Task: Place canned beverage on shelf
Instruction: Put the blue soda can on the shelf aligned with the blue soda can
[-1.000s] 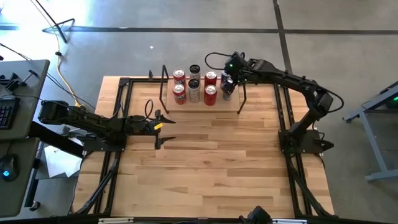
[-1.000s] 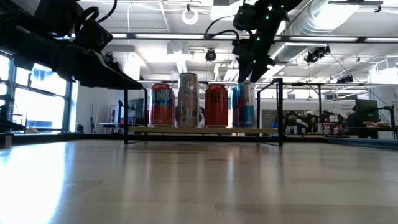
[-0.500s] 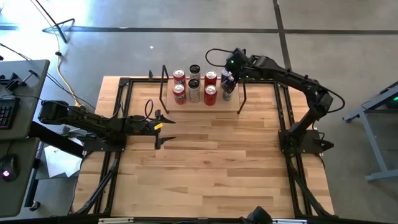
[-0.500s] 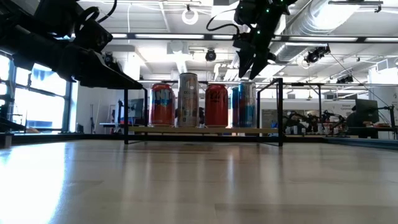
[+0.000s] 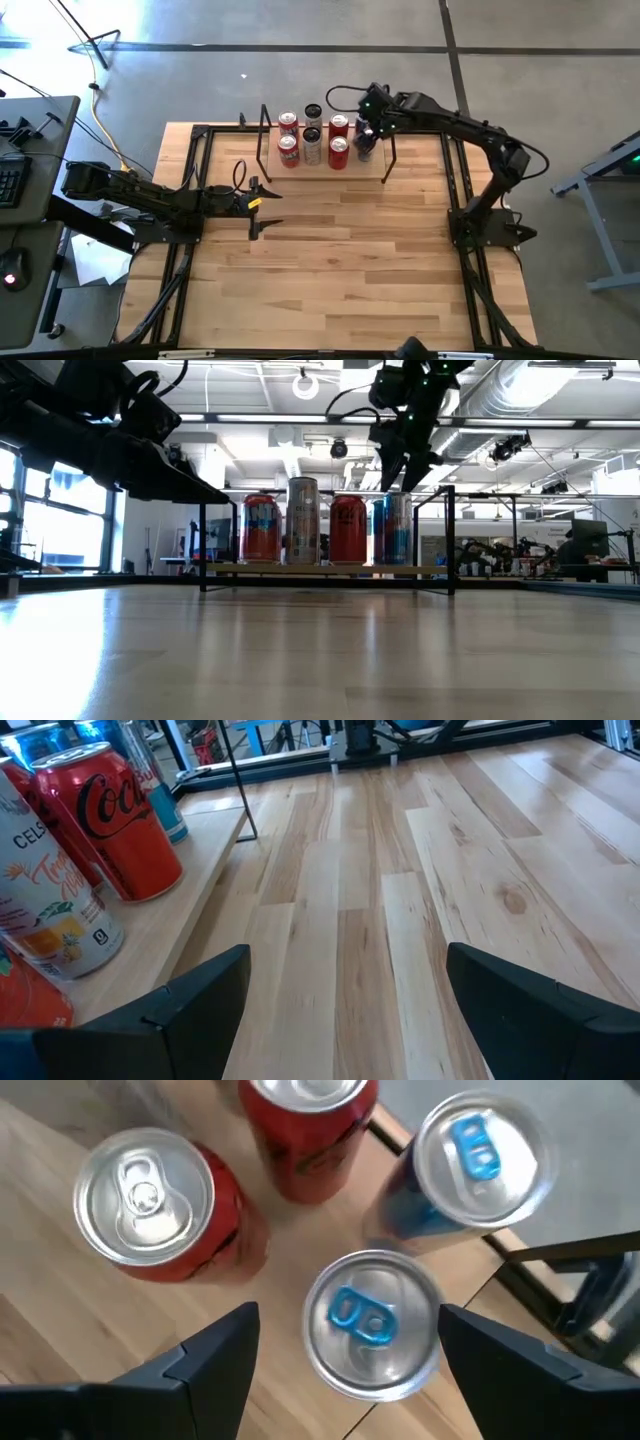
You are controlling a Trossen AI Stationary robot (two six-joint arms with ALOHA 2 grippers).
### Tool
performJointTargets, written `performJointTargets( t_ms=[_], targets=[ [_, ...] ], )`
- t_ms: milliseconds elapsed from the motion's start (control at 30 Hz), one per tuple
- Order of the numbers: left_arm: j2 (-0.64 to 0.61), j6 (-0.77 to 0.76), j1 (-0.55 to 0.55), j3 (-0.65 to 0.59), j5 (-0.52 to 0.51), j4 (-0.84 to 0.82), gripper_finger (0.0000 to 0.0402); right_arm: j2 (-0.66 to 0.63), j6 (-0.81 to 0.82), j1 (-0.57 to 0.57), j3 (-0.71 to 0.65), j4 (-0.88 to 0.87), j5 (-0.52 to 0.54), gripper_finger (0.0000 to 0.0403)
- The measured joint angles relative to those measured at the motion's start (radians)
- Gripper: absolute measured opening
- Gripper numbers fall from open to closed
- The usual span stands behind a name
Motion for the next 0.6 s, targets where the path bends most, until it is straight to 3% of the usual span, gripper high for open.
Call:
performJointTargets(
  t_ms=[233, 600],
  targets=[
    [0.000, 0.000, 0.000, 0.000, 0.000, -0.004, 0.0327, 0.037, 0.003, 0.001, 0.003, 0.004, 0.065, 0.0288],
    [0.000, 0.000, 0.000, 0.000, 0.000, -0.004, 0.0327, 0.037, -0.024, 0.029, 0.007, -0.006, 0.063, 0.0218]
  ],
)
